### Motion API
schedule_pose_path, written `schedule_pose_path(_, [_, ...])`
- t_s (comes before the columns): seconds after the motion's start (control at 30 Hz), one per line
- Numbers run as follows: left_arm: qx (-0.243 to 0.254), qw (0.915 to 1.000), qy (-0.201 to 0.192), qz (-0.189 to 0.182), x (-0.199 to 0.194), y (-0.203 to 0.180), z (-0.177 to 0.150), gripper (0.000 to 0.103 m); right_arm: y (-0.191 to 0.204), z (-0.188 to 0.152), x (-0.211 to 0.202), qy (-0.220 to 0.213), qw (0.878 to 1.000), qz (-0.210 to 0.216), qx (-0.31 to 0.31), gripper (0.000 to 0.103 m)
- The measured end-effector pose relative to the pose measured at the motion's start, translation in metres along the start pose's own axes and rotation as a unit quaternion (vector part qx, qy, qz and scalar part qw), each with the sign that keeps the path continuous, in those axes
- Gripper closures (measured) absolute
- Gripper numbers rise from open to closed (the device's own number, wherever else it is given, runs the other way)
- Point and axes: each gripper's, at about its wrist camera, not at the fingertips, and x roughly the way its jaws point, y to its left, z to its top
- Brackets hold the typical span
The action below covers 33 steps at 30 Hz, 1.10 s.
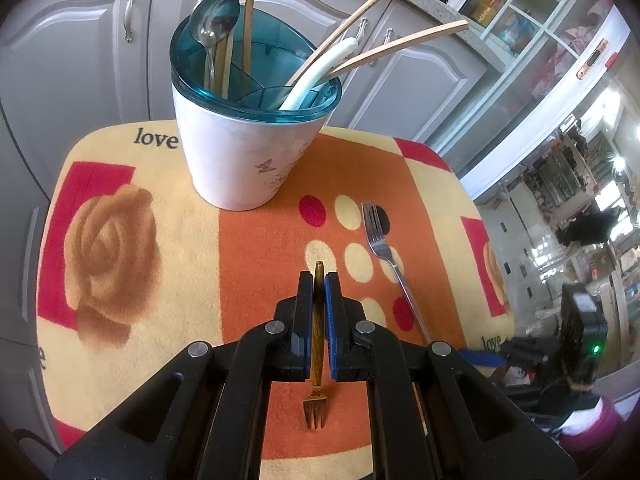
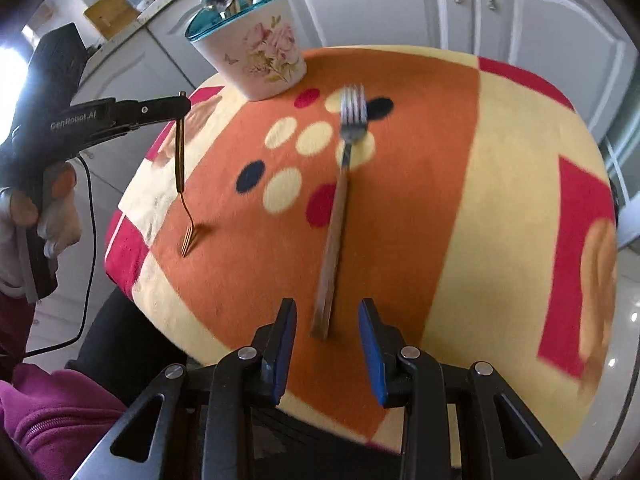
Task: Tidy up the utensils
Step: 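Lift both held forks upright and carry them above the cup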
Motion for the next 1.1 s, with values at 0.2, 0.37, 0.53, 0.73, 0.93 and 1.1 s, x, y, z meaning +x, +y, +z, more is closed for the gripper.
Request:
schedule_pose_path(0.2, [0.004,1.0000,-0.001,0.002,-0.001,-0.003,-0.002,0.099,0.015,-0.020,0.010,-0.029,0.999,-0.034,-0.024,0.080])
schedule_pose_path(0.37, [0.005,1.0000,0.000,0.002,0.000,-0.003,-0.002,0.099,0.014,-0.024,0.011,-0.055,0.996,-0.057,-0.034,0.092])
schedule_pose_path(0.53, [0.007,1.0000,-0.003,0.000,-0.002,-0.006,-0.001,0.099,0.011,-0.016,-0.012,-0.071,0.995,-0.059,-0.039,0.093])
schedule_pose_path(0.73, [0.001,1.0000,-0.009,-0.003,-0.005,-0.006,0.000,0.099,0.006,0.015,-0.060,-0.149,0.988,-0.038,-0.016,0.093])
schedule_pose_path(0.93, [0.000,0.9998,-0.019,-0.008,-0.015,-0.008,0.005,0.099,0.002,0.054,-0.078,-0.208,0.978,-0.019,0.003,0.093])
schedule_pose_path(1.1, [-0.006,0.9995,-0.029,-0.012,-0.019,-0.007,0.010,0.099,0.011,0.094,-0.095,-0.255,0.967,-0.011,-0.009,0.093])
